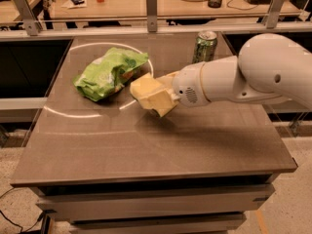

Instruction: Move sponge near green rice chip bag

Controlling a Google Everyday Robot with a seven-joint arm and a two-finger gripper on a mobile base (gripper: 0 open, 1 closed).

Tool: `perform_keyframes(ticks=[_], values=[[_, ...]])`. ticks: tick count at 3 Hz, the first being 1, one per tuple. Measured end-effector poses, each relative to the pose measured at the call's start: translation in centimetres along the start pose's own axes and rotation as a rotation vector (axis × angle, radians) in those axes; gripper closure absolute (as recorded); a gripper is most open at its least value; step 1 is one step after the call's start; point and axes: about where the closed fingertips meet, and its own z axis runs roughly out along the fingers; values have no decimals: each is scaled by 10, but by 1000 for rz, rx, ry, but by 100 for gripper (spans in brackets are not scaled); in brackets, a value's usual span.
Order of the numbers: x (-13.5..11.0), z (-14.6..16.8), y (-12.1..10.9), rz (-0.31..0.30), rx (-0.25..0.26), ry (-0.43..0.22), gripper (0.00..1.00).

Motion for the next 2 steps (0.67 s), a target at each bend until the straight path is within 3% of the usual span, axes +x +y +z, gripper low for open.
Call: perform_keyframes(ticks=[2], values=[[-17, 66, 23, -49, -118, 3, 100]])
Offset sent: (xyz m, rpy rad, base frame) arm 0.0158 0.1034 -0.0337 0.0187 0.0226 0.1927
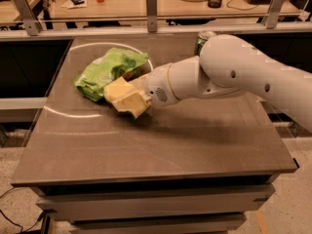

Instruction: Move sponge near green rice chip bag

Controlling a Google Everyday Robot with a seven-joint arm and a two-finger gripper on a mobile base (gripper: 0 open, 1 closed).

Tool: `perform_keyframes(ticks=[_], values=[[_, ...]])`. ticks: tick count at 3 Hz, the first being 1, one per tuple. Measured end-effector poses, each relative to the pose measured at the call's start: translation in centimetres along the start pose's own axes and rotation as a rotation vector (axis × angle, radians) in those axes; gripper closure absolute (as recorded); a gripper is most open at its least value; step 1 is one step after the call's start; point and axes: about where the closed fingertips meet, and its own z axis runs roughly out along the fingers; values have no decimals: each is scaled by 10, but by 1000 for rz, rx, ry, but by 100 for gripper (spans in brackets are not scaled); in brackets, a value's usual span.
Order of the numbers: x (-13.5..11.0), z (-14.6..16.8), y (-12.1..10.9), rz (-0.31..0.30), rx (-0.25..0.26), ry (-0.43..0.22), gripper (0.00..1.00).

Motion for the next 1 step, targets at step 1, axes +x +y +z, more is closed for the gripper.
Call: perform_keyframes(ticks=[1], values=[[-1, 1, 2, -3, -3, 1, 84]])
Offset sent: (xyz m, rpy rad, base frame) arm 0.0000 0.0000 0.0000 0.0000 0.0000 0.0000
